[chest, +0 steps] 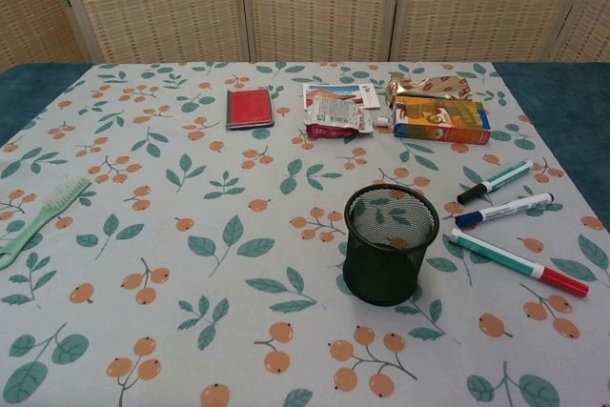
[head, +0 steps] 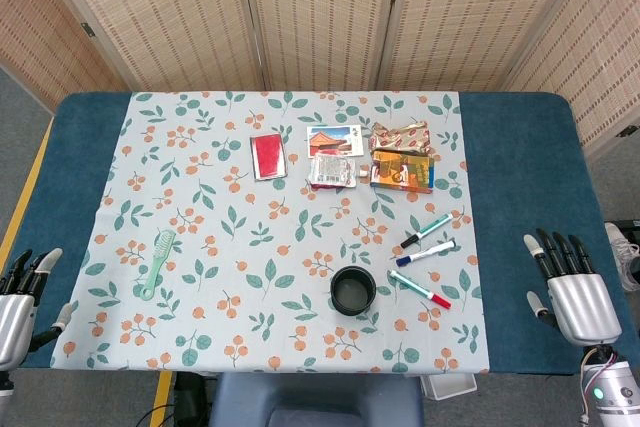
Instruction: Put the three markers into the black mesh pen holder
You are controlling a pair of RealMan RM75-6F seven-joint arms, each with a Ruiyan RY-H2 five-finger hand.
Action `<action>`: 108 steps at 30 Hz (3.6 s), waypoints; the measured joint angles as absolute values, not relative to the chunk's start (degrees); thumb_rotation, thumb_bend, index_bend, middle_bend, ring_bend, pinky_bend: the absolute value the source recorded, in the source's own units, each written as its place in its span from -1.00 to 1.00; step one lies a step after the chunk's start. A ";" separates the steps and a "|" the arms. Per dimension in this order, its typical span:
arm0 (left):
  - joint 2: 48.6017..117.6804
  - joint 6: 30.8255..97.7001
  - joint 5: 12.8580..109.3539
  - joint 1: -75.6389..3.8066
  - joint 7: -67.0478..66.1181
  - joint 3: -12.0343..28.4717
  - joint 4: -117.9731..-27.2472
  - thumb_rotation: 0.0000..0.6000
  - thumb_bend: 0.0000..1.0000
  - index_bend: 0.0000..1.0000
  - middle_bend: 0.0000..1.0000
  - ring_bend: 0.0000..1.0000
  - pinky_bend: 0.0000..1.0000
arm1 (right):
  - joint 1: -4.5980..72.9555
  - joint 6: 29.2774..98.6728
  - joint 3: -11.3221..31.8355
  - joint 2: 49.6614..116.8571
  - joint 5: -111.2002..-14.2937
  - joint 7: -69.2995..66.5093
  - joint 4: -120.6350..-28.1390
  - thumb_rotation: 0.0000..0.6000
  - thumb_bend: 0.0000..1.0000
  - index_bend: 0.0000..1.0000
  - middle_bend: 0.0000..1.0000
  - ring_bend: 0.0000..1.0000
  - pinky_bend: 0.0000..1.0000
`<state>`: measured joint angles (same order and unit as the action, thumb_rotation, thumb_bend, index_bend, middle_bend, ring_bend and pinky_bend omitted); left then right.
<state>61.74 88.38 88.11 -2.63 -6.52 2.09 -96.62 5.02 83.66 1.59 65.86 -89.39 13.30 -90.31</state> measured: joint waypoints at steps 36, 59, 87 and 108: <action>61.43 90.68 88.52 -1.20 -7.31 1.63 -97.65 1.00 -0.20 -0.84 -0.67 -0.91 -0.47 | 23.40 67.09 6.11 73.20 -91.73 -4.87 -74.68 1.00 -0.34 -0.18 -0.95 -1.00 -1.00; 60.92 91.28 88.72 -0.76 -6.19 1.72 -97.71 1.00 -0.19 -0.84 -0.67 -0.91 -0.47 | 33.75 55.32 6.13 87.64 -86.84 -2.41 -57.84 1.00 -0.34 -0.18 -0.97 -1.00 -1.00; 60.68 91.86 89.21 -0.42 -5.45 1.78 -97.50 1.00 -0.19 -0.84 -0.67 -0.91 -0.47 | 37.52 50.77 4.23 93.67 -84.33 0.53 -51.18 1.00 -0.32 -0.18 -0.97 -1.00 -1.00; 60.89 93.01 90.09 -0.19 -4.91 1.98 -96.68 1.00 -0.19 -0.87 -0.67 -0.91 -0.47 | 38.34 50.16 4.09 96.76 -82.88 2.67 -47.54 1.00 -0.31 0.07 -0.90 -1.00 -1.00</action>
